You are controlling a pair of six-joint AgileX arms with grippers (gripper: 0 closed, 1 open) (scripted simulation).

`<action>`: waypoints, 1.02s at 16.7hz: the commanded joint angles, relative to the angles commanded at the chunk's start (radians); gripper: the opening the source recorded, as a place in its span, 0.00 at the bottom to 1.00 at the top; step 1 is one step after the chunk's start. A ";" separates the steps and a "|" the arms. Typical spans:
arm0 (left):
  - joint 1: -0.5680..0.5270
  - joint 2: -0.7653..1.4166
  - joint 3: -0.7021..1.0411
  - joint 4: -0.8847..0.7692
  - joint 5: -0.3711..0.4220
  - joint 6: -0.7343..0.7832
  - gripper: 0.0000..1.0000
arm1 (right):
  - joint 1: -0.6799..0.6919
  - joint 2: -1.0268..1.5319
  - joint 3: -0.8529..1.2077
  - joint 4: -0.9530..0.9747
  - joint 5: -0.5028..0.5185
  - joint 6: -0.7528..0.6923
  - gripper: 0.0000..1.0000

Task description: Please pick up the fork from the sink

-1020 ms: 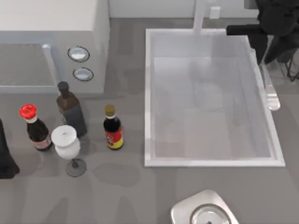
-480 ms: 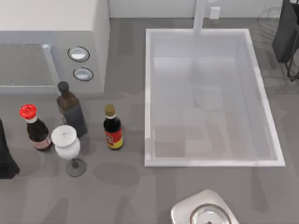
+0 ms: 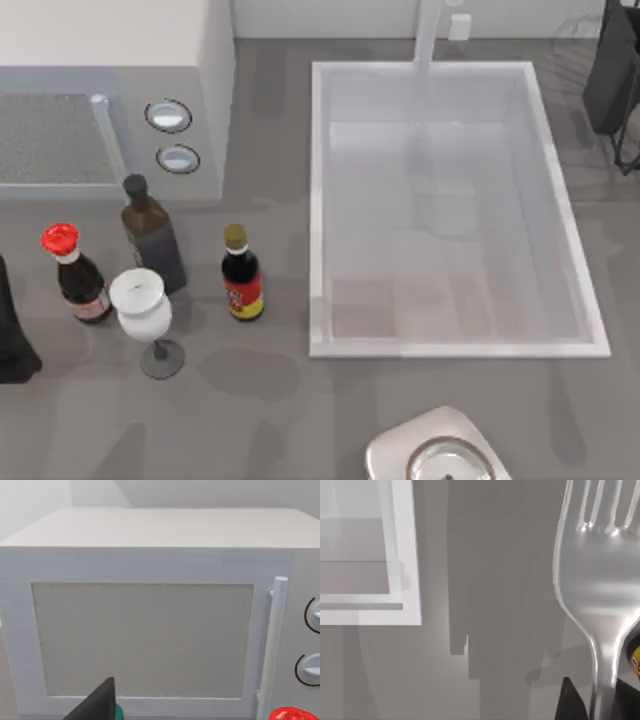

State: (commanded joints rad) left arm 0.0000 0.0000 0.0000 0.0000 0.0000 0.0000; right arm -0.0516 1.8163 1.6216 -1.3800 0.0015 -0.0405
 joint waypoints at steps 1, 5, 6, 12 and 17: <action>0.000 0.000 0.000 0.000 0.000 0.000 1.00 | 0.000 0.001 -0.013 0.013 0.000 0.000 0.00; 0.000 0.000 0.000 0.000 0.000 0.000 1.00 | 0.000 0.022 -0.145 0.170 0.000 0.001 0.00; 0.000 0.000 0.000 0.000 0.000 0.000 1.00 | 0.000 0.030 -0.188 0.230 0.000 0.002 0.00; 0.000 0.000 0.000 0.000 0.000 0.000 1.00 | -0.001 0.064 -0.355 0.423 -0.001 0.003 0.00; 0.000 0.000 0.000 0.000 0.000 0.000 1.00 | -0.001 0.064 -0.355 0.423 -0.001 0.003 0.15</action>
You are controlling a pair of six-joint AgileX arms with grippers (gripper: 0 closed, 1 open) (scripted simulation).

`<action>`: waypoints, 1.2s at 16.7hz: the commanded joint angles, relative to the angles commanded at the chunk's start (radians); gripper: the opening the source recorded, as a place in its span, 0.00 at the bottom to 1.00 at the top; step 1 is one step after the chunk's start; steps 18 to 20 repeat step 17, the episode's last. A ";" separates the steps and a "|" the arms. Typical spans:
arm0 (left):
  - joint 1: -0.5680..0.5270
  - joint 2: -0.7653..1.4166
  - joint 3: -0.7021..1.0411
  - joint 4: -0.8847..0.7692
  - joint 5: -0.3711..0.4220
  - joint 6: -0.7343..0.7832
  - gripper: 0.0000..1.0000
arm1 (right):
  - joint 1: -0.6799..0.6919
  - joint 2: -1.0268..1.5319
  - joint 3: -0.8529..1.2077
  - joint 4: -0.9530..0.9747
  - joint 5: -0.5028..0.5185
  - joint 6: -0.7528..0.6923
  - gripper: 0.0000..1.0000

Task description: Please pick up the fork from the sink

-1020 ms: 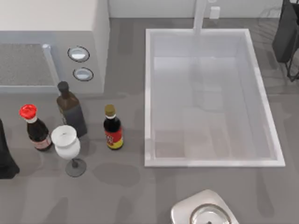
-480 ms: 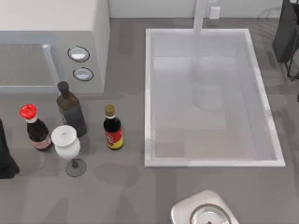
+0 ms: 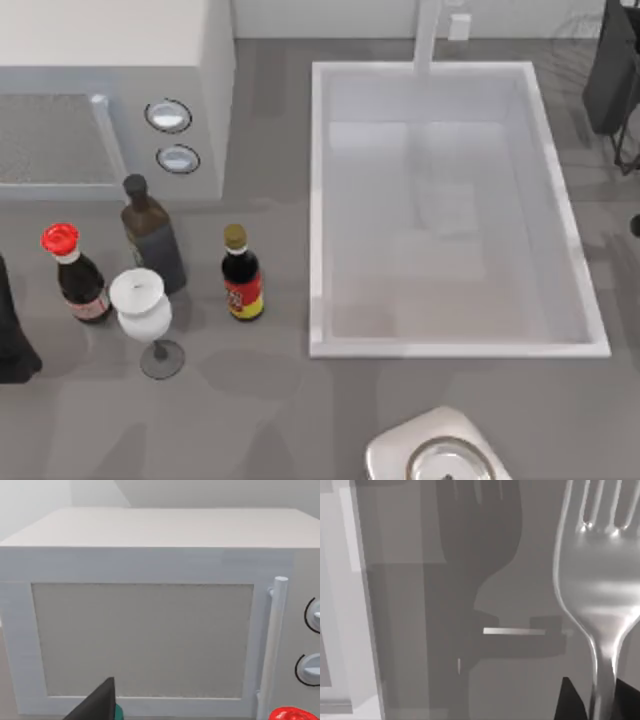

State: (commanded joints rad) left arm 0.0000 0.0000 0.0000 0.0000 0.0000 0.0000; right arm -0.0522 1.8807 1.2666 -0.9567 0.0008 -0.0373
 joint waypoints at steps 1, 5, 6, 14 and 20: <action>0.000 0.000 0.000 0.000 0.000 0.000 1.00 | 0.000 0.000 0.000 0.000 0.000 0.000 0.23; 0.000 0.000 0.000 0.000 0.000 0.000 1.00 | 0.000 0.000 0.000 0.000 0.000 0.000 0.53; 0.000 0.000 0.000 0.000 0.000 0.000 1.00 | 0.000 0.000 0.000 0.000 0.000 0.000 0.60; 0.000 0.000 0.000 0.000 0.000 0.000 1.00 | 0.000 0.000 0.000 0.000 0.000 0.000 1.00; 0.000 0.000 0.000 0.000 0.000 0.000 1.00 | 0.000 0.000 0.000 0.000 0.000 0.000 1.00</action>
